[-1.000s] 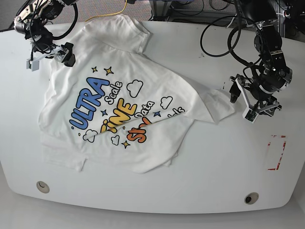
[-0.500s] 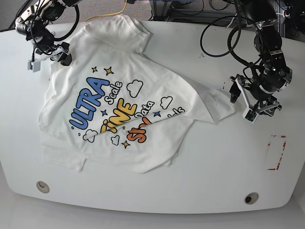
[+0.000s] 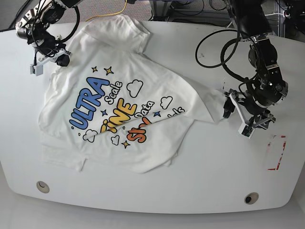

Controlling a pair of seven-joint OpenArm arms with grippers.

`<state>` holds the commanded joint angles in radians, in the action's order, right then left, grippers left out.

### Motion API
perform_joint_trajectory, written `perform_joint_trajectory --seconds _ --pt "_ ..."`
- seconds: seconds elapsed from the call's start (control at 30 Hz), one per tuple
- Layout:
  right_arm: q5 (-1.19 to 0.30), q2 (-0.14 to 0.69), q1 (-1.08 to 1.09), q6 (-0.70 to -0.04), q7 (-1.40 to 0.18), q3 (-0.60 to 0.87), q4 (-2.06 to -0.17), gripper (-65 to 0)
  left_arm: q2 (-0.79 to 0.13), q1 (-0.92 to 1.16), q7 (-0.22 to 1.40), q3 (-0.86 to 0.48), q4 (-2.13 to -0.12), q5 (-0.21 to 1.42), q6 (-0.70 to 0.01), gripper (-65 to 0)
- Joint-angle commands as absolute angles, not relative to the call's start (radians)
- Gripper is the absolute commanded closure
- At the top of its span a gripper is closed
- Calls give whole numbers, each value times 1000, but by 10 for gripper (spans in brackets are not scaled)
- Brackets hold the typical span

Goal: Layout the t-shirt on the table in an organized manner, then fold the t-shirt properly
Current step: 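Release the collar and lower the left gripper onto the shirt hem, then grasp the hem with the left gripper and drag it outward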

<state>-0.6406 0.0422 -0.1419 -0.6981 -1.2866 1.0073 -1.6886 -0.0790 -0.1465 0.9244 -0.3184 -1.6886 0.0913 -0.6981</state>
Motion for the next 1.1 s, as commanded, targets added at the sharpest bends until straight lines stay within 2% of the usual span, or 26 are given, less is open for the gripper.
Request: perform_joint_trajectory --seconds 0.37,0.63,0.97,1.03,1.1 --pt "-641 47 -136 -698 -1287 1007 -1689 0 -65 -229 924 -369 -1481 88 -698 -478" --pt "-642 47 -136 -698 -1287 1006 -1689 0 -93 -232 921 -366 -1357 91 -698 -478" --pt "-642 45 -137 -698 -1287 1006 -1689 0 -101 -232 920 -361 -1296 93 -698 -469" --pt "-642 45 -136 -698 -1287 1006 -1689 0 -101 -232 920 -358 -1296 93 -698 -450" --pt "-642 45 -136 -698 -1287 1006 -1689 0 -101 -232 920 -340 -1296 93 -698 -392"
